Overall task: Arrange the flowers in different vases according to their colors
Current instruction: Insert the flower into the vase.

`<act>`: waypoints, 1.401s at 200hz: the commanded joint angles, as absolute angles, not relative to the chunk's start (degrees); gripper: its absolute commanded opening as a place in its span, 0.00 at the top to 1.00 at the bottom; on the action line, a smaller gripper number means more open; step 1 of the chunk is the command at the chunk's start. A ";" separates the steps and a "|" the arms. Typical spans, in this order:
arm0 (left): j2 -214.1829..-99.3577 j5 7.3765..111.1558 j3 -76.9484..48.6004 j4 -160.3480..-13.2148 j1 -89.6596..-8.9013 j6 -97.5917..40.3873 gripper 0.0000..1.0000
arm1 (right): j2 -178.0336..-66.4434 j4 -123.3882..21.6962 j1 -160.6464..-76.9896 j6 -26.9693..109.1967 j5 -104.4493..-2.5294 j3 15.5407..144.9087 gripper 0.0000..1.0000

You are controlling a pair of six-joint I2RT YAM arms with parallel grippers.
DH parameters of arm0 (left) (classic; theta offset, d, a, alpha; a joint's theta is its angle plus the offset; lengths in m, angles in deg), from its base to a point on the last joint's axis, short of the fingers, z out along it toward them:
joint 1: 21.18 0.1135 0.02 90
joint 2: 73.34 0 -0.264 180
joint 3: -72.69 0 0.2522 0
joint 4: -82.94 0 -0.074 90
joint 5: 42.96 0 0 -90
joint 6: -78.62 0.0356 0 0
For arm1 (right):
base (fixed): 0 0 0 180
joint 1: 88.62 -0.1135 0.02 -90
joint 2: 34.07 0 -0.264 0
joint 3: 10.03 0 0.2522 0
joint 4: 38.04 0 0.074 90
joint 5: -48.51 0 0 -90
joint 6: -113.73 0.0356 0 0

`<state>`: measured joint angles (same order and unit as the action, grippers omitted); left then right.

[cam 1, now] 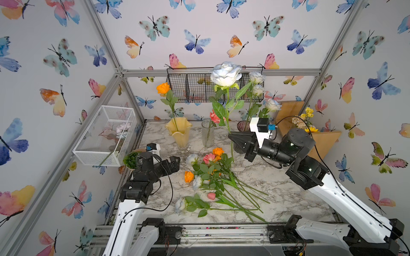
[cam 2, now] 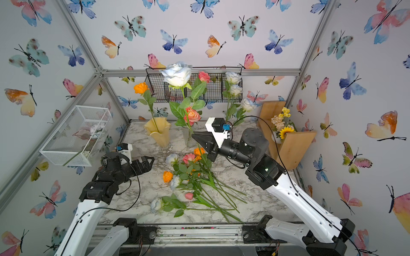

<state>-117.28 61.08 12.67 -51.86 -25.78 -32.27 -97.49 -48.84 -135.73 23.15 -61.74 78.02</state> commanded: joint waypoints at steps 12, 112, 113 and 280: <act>-117.26 63.86 13.32 -52.50 -25.49 -31.60 0.01 | -97.15 -35.70 -132.58 21.49 -49.88 74.94 0.97; -118.08 64.57 13.33 -52.54 -25.55 -31.41 0.01 | -114.79 -10.71 -113.96 22.22 -42.99 74.58 0.98; -118.08 64.59 13.32 -52.54 -25.52 -31.42 0.01 | -114.99 -10.55 -113.86 22.32 -42.99 74.53 0.97; -119.22 64.50 13.36 -52.54 -25.53 -31.51 0.01 | -124.25 -11.11 -111.21 28.17 -42.97 65.51 0.36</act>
